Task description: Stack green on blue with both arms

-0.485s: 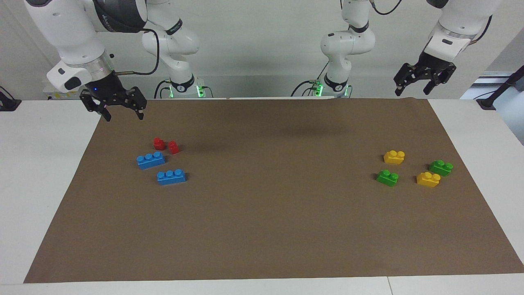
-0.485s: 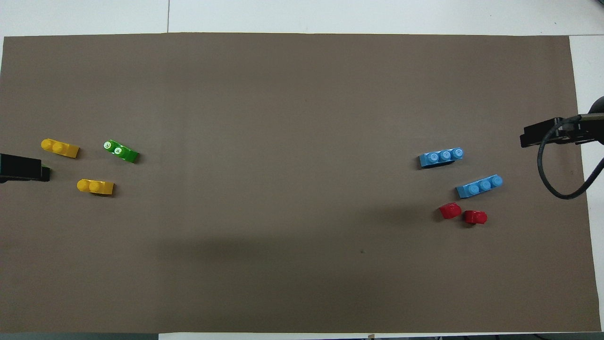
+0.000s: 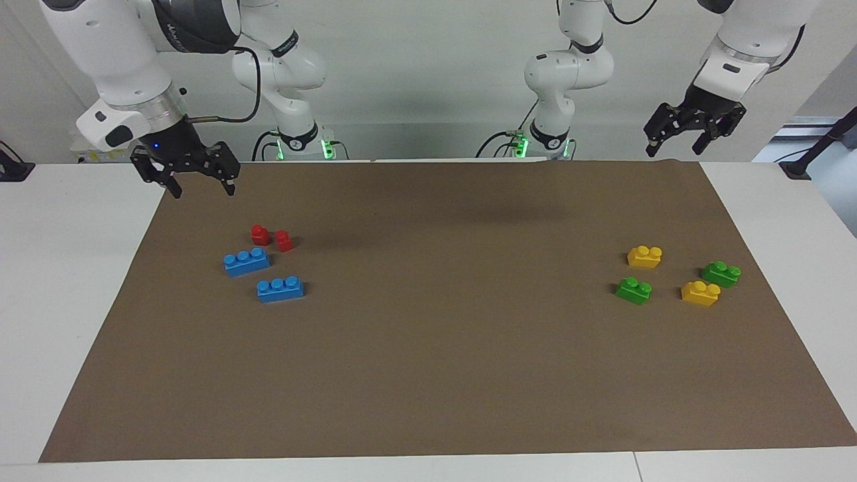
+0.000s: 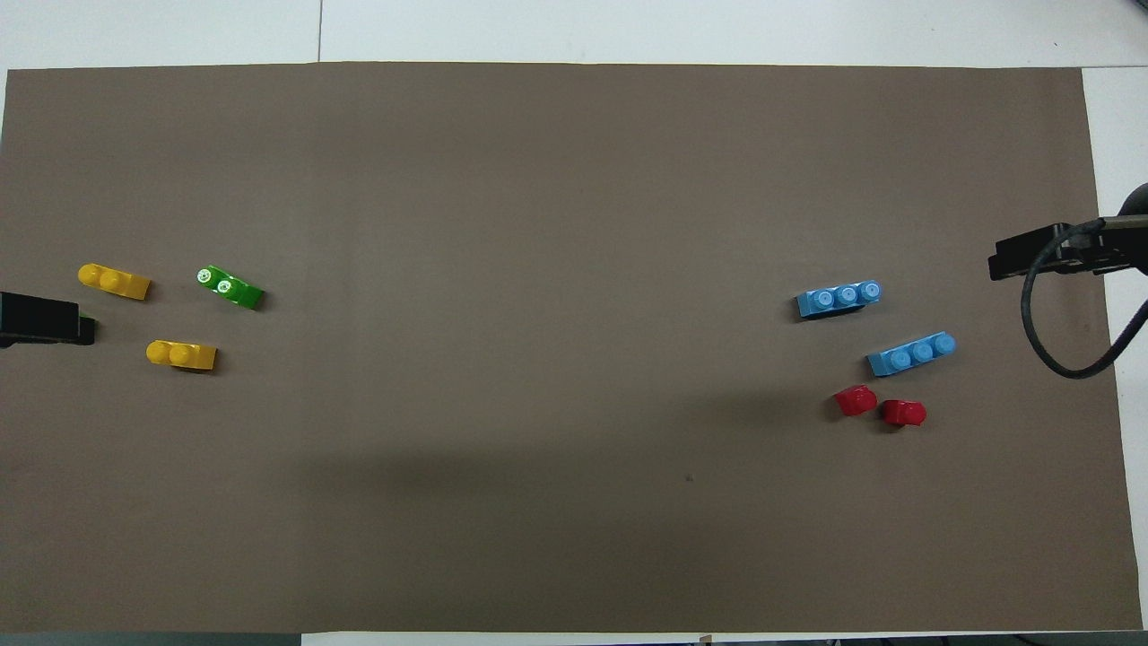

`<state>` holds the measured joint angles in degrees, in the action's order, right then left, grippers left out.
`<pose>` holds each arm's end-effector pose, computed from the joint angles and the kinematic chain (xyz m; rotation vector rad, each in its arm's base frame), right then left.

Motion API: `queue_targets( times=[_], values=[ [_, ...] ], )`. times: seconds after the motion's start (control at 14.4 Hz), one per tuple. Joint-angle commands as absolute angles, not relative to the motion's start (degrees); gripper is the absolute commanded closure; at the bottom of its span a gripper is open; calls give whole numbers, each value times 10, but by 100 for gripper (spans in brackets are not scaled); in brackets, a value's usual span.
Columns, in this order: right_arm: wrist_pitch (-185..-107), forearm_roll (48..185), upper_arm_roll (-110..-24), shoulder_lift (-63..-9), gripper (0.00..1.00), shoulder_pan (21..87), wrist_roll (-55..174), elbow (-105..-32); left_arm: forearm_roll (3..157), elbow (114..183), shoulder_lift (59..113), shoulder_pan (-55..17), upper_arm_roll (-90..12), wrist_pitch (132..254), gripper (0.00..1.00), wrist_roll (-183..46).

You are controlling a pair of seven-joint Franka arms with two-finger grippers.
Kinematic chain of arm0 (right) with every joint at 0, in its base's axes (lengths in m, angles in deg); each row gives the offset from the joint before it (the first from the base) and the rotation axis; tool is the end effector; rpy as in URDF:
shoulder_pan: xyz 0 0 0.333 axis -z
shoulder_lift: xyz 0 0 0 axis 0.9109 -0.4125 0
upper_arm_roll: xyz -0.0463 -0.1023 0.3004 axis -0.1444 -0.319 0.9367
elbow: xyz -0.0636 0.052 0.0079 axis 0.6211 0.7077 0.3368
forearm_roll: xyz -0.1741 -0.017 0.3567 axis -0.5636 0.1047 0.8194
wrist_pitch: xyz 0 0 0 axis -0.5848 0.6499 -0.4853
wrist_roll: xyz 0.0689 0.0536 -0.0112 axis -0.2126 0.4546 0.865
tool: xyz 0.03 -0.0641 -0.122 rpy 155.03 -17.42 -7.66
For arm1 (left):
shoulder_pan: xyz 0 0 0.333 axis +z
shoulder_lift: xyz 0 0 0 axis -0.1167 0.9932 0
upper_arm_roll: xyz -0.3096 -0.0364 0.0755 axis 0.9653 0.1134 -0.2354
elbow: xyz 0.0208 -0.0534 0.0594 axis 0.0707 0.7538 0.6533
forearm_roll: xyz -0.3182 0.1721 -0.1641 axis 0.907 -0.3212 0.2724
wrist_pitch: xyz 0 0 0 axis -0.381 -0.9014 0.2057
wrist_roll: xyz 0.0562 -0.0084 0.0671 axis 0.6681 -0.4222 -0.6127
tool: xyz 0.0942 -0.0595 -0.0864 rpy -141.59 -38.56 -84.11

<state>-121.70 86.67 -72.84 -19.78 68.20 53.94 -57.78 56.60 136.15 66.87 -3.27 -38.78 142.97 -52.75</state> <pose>0.5593 -0.0114 0.5804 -3.1332 -0.0347 -0.0130 0.5024 -0.0063 0.6225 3.1256 -0.0082 0.0161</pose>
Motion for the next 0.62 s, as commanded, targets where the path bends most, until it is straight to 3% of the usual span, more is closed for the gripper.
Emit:
queue_targets(
  times=[0.0, 0.35, 0.55],
  values=[
    [-1231, 857, -725, -195, 0, 685, 546, -585, 573, 1369, 657, -30, -388, 1429, 0, -519],
    [-1283, 861, -725, -204, 0, 686, 355, -601, 574, 1377, 657, -30, -388, 1444, 0, -544],
    [-1292, 902, -725, -234, 0, 689, 162, -597, 577, 1403, 646, -33, -388, 1483, 0, -715]
  ],
)
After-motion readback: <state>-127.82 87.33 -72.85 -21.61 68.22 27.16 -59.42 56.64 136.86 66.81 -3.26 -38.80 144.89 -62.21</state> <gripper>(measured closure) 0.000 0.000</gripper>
